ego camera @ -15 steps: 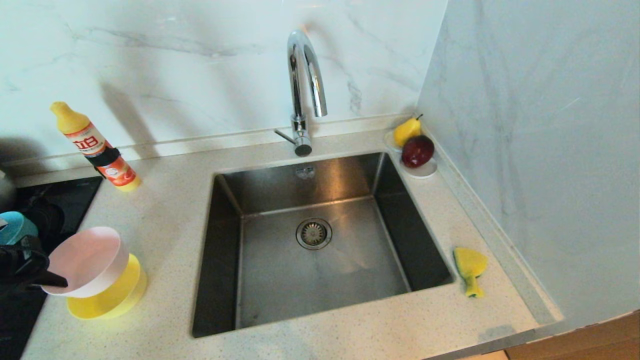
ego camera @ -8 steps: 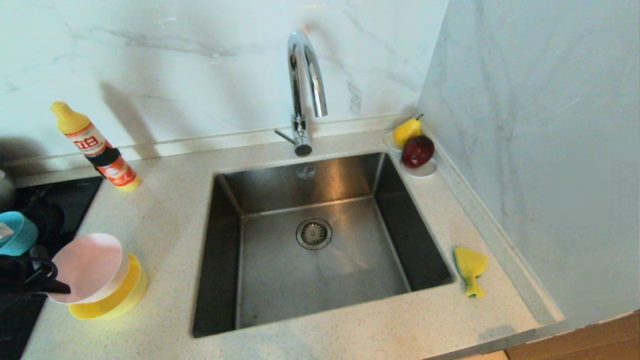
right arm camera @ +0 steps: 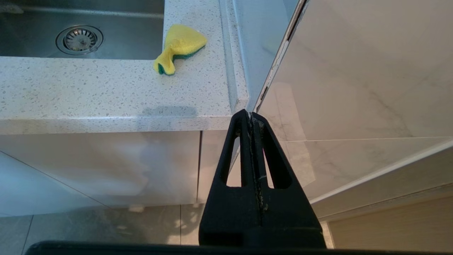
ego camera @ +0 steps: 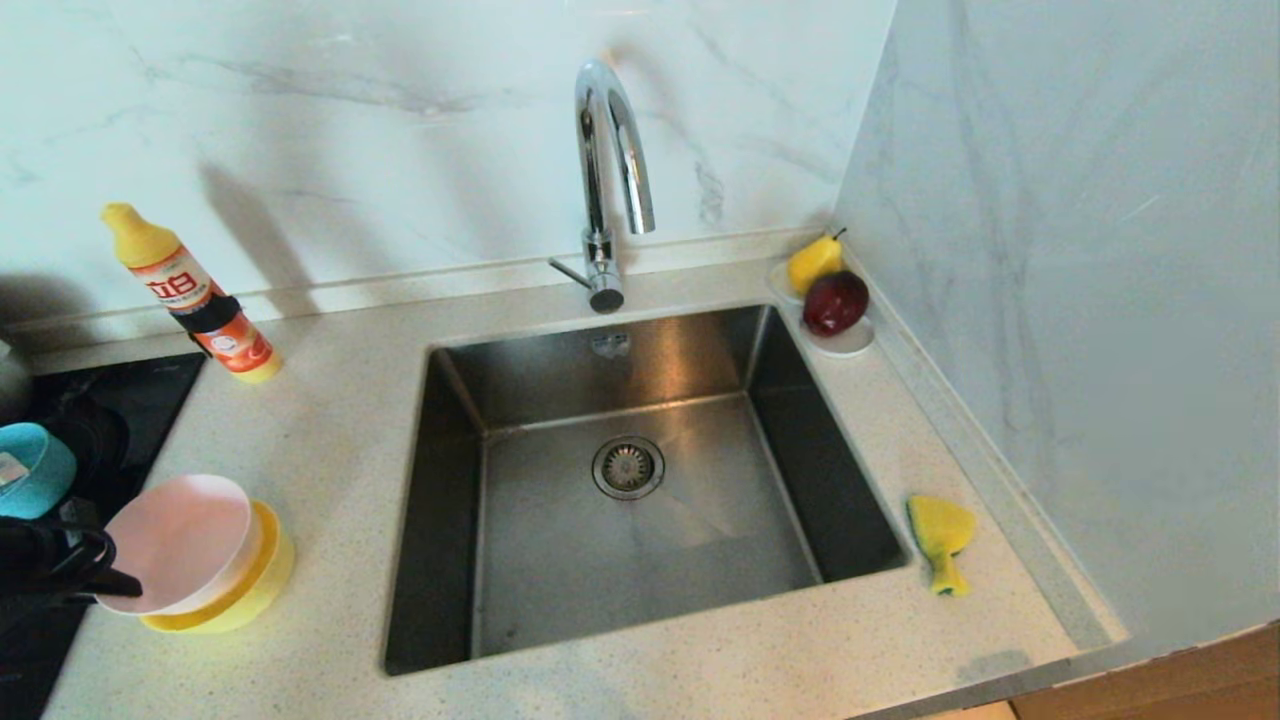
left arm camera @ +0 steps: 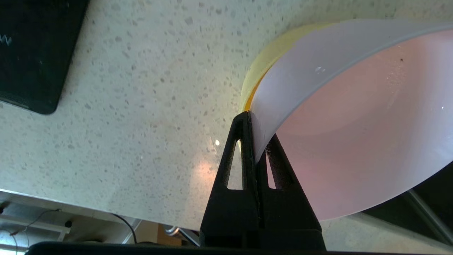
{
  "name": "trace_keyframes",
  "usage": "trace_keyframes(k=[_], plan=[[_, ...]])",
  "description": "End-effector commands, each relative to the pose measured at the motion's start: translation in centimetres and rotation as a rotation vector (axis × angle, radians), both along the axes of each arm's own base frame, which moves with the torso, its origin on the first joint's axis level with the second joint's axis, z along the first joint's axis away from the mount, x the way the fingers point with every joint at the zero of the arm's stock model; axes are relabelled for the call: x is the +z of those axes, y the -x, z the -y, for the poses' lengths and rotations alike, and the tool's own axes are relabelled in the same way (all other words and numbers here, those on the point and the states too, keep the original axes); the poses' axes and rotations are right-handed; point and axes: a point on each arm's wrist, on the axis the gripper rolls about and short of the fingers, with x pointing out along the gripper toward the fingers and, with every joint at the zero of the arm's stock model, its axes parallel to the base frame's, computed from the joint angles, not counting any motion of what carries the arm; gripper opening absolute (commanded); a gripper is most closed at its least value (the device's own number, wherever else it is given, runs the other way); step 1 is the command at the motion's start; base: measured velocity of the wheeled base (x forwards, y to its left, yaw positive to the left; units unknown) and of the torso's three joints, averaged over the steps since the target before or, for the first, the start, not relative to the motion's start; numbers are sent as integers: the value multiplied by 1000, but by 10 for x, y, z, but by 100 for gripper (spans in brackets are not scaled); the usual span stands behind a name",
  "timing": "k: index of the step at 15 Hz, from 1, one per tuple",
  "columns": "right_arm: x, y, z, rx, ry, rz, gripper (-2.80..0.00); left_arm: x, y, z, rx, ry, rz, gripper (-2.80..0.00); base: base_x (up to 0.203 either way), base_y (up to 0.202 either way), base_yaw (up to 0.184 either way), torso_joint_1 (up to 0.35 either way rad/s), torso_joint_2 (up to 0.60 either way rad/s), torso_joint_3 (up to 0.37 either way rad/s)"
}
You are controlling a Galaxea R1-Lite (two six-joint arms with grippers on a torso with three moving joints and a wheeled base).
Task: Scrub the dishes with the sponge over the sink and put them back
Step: Place the bowl on the bowl
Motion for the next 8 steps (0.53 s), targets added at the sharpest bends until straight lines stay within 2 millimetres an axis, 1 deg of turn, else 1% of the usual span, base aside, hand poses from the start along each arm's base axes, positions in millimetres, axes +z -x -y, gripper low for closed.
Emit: trace_keyframes(k=[1, 3, 8], plan=[[0, 0, 0, 1, 0, 2, -280, 2, 5, 4, 0, 1, 4, -280, 0, 0, 0, 0, 0, 0], [0, 0, 0, 1, 0, 0, -280, 3, 9, 6, 0, 1, 3, -280, 0, 0, 0, 0, 0, 0], [0, 0, 0, 1, 2, 1, -280, -11, 12, 9, -9, 16, -41, -280, 0, 0, 0, 0, 0, 0]])
